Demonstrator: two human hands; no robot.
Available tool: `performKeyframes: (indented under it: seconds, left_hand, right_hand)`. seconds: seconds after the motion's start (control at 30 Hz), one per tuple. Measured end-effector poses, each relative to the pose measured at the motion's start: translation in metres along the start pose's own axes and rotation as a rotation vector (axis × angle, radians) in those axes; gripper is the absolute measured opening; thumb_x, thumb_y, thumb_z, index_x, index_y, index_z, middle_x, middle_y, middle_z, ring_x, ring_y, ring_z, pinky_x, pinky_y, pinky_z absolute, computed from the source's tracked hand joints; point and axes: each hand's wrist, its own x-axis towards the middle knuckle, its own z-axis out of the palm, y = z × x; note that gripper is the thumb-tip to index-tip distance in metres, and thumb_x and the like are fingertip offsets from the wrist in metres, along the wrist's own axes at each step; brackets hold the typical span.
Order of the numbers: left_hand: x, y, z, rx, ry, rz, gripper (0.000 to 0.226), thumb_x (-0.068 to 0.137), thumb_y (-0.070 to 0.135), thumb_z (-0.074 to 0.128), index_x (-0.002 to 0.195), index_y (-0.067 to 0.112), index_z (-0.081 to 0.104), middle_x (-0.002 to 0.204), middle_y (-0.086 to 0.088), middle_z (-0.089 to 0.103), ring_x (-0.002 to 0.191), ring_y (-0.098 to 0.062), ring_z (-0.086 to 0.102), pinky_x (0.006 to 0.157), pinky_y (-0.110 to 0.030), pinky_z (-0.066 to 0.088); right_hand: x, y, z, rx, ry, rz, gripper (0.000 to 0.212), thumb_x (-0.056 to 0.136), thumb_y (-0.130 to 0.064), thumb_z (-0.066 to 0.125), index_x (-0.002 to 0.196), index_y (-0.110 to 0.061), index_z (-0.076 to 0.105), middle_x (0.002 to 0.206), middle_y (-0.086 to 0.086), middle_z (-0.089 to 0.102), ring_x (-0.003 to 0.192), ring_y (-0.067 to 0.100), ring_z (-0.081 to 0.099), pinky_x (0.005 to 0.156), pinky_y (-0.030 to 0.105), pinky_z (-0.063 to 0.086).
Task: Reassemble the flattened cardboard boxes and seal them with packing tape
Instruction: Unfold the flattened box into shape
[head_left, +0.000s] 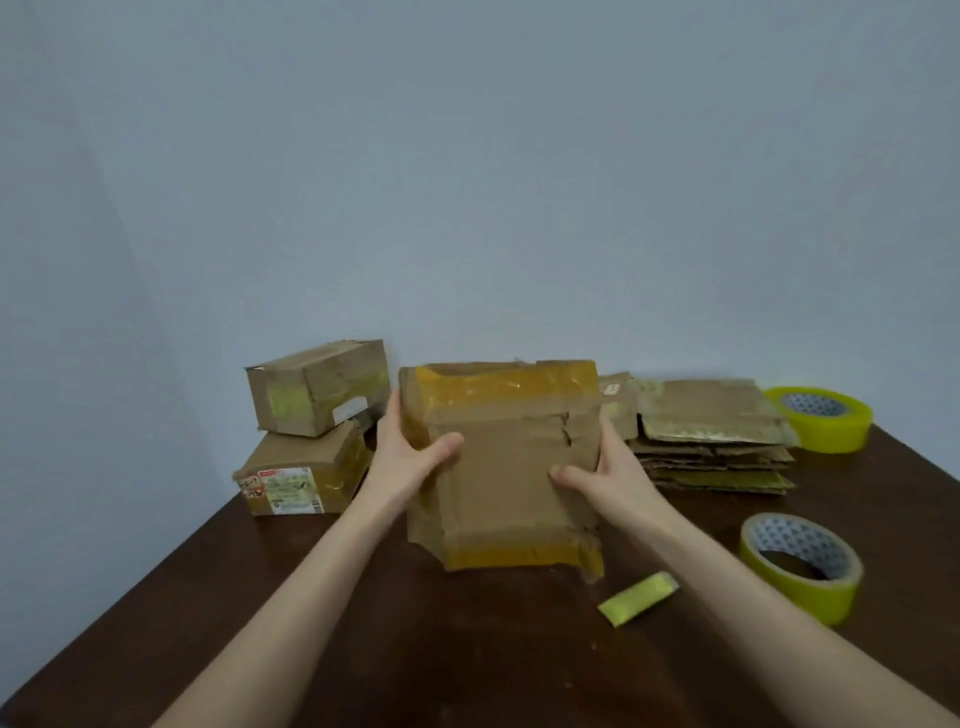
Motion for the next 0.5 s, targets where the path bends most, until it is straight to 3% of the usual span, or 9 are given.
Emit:
performKeyframes:
  seconds: [0.13,0.2,0.3,0.4,0.5]
  left_hand:
    - [-0.042,-0.007,0.008,-0.17,-0.122,0.082,0.116,0.044,0.067,0.082,0.141,0.044,0.024,0.137,0.006,0.049,0.118,-0.009,0.055,0.092,-0.027,0.051]
    - [-0.052,-0.006,0.008,-0.278,-0.139,0.123,0.117,0.042,0.061,0.087,0.142,0.044,0.027,0.13,0.006,0.057,0.114,-0.011,0.059,0.091,-0.029,0.052]
    - [-0.063,-0.005,0.003,-0.29,-0.161,0.169,0.113,0.044,0.061,0.086,0.141,0.044,0.032,0.136,0.003,0.053,0.117,-0.012,0.058,0.092,-0.03,0.052]
    - [-0.072,-0.006,-0.005,-0.274,-0.126,0.174,0.103,0.043,0.065,0.084,0.134,0.047,0.039,0.134,0.002,0.054,0.111,-0.005,0.06,0.08,-0.02,0.053]
    - [-0.07,-0.004,-0.01,-0.248,-0.126,0.199,0.093,0.047,0.064,0.083,0.13,0.048,0.045,0.136,0.006,0.051,0.112,-0.002,0.058,0.08,-0.017,0.052]
  right_hand:
    - [-0.04,0.025,0.014,-0.121,0.033,-0.062,0.079,0.087,-0.018,0.067,0.148,-0.035,0.019,0.141,-0.006,0.044,0.128,0.013,0.046,0.108,0.044,0.04]
    - [-0.051,0.028,0.021,-0.138,0.055,-0.109,0.09,0.088,-0.019,0.066,0.152,-0.035,0.006,0.151,-0.006,0.03,0.136,0.012,0.034,0.113,0.038,0.033]
    - [-0.059,0.031,0.023,-0.21,0.086,-0.185,0.095,0.09,-0.025,0.065,0.151,-0.039,-0.006,0.156,-0.012,0.013,0.143,0.01,0.02,0.113,0.033,0.029]
    - [-0.063,0.029,0.015,-0.268,0.064,-0.261,0.097,0.087,-0.04,0.065,0.144,-0.056,-0.011,0.157,-0.019,0.005,0.14,0.012,0.027,0.104,0.043,0.043]
    - [-0.06,0.024,0.005,-0.315,0.043,-0.303,0.095,0.086,-0.041,0.067,0.139,-0.065,-0.007,0.154,-0.028,-0.001,0.129,0.011,0.041,0.092,0.037,0.051]
